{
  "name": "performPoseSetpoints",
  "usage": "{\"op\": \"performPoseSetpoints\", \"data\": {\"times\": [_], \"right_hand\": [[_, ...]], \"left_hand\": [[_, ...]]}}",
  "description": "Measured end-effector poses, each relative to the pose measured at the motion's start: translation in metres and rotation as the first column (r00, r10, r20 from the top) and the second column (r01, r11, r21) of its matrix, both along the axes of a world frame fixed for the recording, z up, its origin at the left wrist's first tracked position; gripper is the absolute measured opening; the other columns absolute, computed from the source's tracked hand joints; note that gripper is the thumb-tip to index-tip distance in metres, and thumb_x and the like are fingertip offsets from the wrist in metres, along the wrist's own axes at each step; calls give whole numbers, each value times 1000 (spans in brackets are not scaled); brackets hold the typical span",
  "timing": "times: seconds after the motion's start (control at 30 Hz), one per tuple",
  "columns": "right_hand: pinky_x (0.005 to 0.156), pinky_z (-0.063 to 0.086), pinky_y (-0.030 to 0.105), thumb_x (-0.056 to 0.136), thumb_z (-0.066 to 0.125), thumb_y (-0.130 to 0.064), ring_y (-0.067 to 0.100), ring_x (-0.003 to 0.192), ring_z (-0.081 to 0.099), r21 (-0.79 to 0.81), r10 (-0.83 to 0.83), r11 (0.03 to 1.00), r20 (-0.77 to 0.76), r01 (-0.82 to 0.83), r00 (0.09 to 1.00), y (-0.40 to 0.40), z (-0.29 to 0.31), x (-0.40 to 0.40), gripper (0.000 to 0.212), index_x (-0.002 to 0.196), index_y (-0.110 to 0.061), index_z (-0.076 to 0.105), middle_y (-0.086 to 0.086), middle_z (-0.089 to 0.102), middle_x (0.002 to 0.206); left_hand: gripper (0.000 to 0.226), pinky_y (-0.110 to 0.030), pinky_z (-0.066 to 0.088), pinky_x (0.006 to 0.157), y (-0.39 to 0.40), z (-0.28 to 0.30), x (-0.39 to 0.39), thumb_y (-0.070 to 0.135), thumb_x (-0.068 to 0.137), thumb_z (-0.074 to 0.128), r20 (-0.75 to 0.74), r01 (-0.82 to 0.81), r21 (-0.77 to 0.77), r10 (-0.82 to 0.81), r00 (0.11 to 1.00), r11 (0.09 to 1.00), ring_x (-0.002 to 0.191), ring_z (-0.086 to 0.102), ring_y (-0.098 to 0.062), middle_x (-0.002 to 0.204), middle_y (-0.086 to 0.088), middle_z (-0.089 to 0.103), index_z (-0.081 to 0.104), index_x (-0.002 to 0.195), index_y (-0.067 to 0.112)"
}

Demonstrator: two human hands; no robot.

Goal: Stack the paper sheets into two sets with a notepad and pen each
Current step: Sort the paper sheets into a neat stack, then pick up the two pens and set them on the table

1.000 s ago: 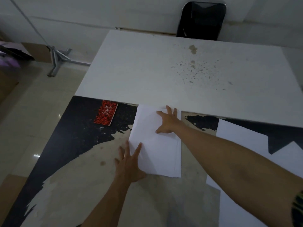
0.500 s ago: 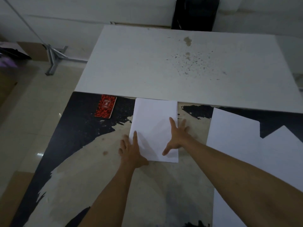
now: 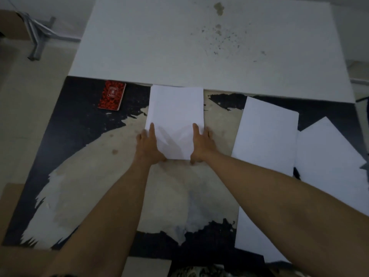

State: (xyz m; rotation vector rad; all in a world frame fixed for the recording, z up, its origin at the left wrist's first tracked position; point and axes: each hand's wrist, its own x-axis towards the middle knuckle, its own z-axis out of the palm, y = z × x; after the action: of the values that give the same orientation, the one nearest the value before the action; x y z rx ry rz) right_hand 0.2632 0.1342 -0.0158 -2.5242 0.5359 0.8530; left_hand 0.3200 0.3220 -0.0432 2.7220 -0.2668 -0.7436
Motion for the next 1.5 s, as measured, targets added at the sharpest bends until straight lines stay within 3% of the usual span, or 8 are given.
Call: {"op": "performPoseSetpoints", "data": {"times": [0.3,0.53,0.73,0.8,0.87,1.0,1.27,1.5], "right_hand": [[109,40,40,75,80,3,38,152,-3,32,-10,999,62,8,998,5,-6,-5,123,158,-21,-7,24,-9,163],[121,19,52,71,89,-35,36,153,3,29,-27,999,97,24,995,-21,6,-41,132,158,-24,-10,12,-11,167],[122,14,52,80,76,-50,31,154,2,-12,-181,982,208,188,961,-111,27,-101,117,160,-24,-6,9,-7,168],[117,25,50,83,73,-46,34,149,17,-53,-230,966,257,251,939,-150,33,-126,104,159,-20,7,12,11,165],[109,37,47,86,71,-41,33,139,33,-89,-285,944,261,317,922,-189,33,-154,84,151,-15,25,14,31,153],[95,49,45,87,70,-34,33,122,47,-81,-412,897,205,435,888,-245,23,-214,58,132,-9,45,15,49,132],[61,43,31,72,80,-25,23,84,59,89,-488,873,184,480,853,-290,-3,-276,48,108,-20,50,5,57,99],[63,55,34,75,76,-16,22,75,64,96,-421,907,183,410,888,-306,-4,-289,21,89,-10,61,5,65,84]], "left_hand": [[138,-49,24,115,0,-4,3,37,56,92,60,9,10,-9,998,1000,137,32,-39,148,-22,34,-2,155,12],[135,-60,9,119,-29,18,-16,52,63,86,15,83,134,-86,996,988,150,-6,-37,164,-12,-8,-7,156,25],[136,-69,-21,100,-130,46,-63,86,57,63,219,120,122,-144,965,985,146,-26,-40,161,-7,-27,-25,149,39],[129,-71,-18,104,-173,51,-90,84,63,60,183,168,116,-187,965,979,148,-21,-37,163,-5,-21,-19,153,36],[106,-69,-5,111,-216,52,-125,74,73,60,144,201,73,-210,967,977,151,-3,-32,165,-6,6,9,156,31],[44,-51,29,104,-284,48,-208,53,86,54,51,180,-8,-179,983,984,128,43,-24,127,-2,58,59,121,25],[41,-49,32,99,-355,29,-310,55,85,56,-98,35,109,-24,995,993,120,50,-26,111,-5,66,64,103,19],[20,-48,36,98,-383,37,-327,32,88,55,-50,-21,125,28,998,992,110,56,-24,102,-4,68,64,98,17]]}}
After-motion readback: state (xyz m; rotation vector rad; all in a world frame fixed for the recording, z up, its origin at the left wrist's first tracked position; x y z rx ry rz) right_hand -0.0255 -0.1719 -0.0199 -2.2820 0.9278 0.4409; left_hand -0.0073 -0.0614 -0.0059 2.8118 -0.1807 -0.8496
